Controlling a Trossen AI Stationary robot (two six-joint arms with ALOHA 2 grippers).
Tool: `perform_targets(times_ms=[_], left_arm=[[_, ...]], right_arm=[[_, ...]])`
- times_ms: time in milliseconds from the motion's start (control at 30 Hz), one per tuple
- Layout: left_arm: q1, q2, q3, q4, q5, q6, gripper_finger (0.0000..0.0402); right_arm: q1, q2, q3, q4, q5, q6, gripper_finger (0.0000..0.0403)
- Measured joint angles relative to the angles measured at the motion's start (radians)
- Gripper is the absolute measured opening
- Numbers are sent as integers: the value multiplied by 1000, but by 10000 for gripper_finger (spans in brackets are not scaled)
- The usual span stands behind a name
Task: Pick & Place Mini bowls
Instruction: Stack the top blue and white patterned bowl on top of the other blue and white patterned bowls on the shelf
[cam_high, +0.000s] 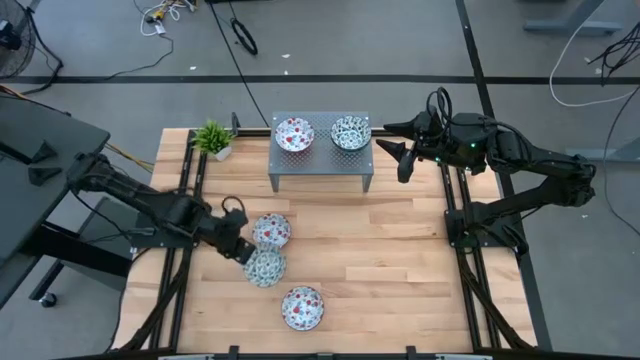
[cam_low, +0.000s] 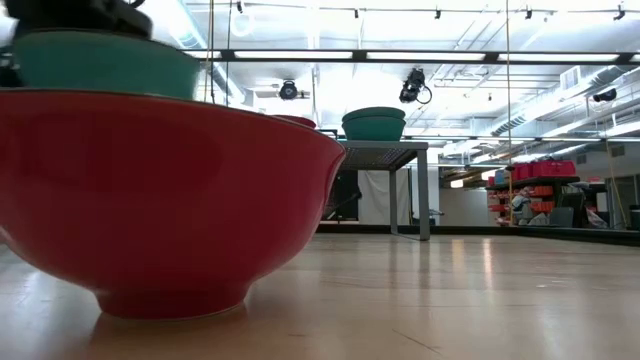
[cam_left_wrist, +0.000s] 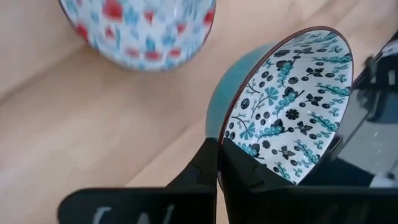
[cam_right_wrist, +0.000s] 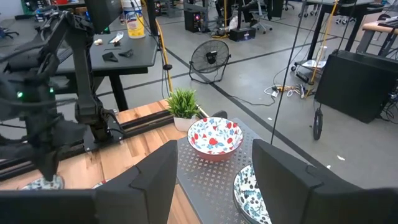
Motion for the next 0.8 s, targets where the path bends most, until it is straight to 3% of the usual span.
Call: perform_targets(times_ms=[467, 800], left_arm=[[348, 2, 234, -29, -57, 409, 4], [576, 20, 319, 42, -107, 663, 4]], right_arm=[[0, 0, 0, 31, 1, 0, 210], [0, 0, 0, 54, 60, 9, 210]])
